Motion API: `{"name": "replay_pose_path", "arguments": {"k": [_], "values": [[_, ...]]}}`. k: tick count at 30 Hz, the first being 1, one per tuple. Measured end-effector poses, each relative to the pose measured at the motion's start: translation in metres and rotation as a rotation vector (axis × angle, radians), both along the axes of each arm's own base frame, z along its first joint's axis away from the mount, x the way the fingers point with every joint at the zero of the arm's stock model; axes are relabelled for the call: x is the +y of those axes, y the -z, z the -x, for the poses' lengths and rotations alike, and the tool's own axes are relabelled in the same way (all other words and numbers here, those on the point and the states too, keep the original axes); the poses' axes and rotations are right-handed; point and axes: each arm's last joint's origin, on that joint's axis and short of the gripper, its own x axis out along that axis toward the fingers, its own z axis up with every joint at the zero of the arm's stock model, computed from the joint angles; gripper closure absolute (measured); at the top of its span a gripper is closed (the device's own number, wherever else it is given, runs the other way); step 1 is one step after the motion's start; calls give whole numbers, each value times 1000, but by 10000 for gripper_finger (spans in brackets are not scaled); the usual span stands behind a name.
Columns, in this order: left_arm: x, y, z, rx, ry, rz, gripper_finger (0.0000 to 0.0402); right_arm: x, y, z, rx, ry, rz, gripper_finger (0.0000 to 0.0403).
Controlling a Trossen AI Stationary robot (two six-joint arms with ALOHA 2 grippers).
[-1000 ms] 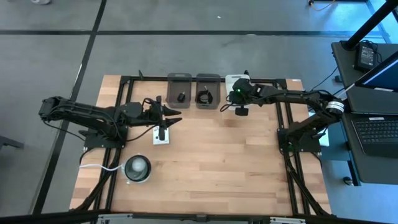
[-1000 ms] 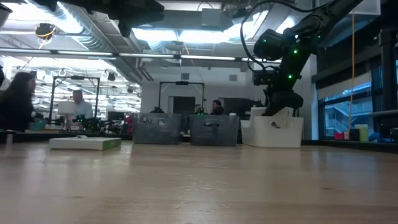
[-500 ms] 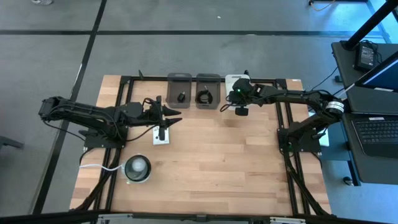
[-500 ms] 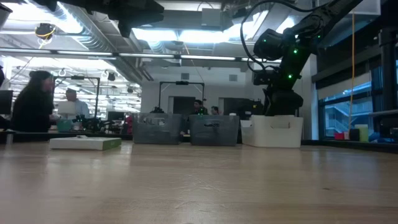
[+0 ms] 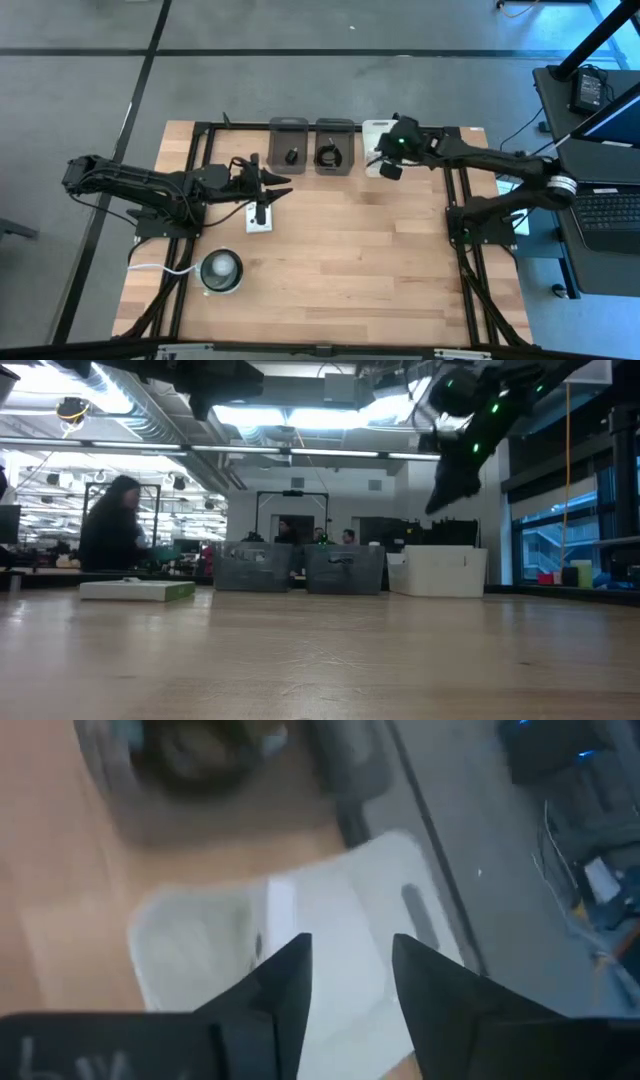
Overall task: Pick and place items into bin
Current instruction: Put the white card reader box into the white bin
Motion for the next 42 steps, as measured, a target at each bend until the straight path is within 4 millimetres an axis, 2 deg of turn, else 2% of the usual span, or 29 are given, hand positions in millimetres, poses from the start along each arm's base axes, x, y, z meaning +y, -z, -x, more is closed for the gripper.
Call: {"name": "replay_pose_path", "arguments": {"k": [3,7,12,16,19,22,26,29,31,35,39,42], "values": [[1,0,0,0,-36,-4,286,10,-20,8,-165,8,-51,257],[2,0,0,0,-63,-6,286,25,-43,20,-368,-80,-176,257],[2,0,0,-12,-67,38,286,41,-61,30,-579,-175,-436,257],[-1,2,-1,-10,-38,76,286,56,-65,29,-635,-305,-676,257],[-6,7,-6,16,18,103,286,66,-64,25,-615,-380,-741,257],[-13,18,-14,79,49,95,286,74,-57,20,-584,-414,-764,257],[-20,39,-22,211,0,60,285,85,-41,15,-537,-443,-796,257],[-21,52,-24,300,-75,178,285,90,-23,12,-532,-450,-823,257],[-21,60,-23,428,-131,229,286,93,-10,12,-546,-446,-843,257],[-22,77,-18,715,-205,190,291,96,12,13,-581,-430,-871,257],[-21,88,-15,874,-243,227,302,96,24,15,-617,-415,-888,257],[-21,96,-15,943,-238,284,315,96,26,15,-650,-422,-886,257]]}}
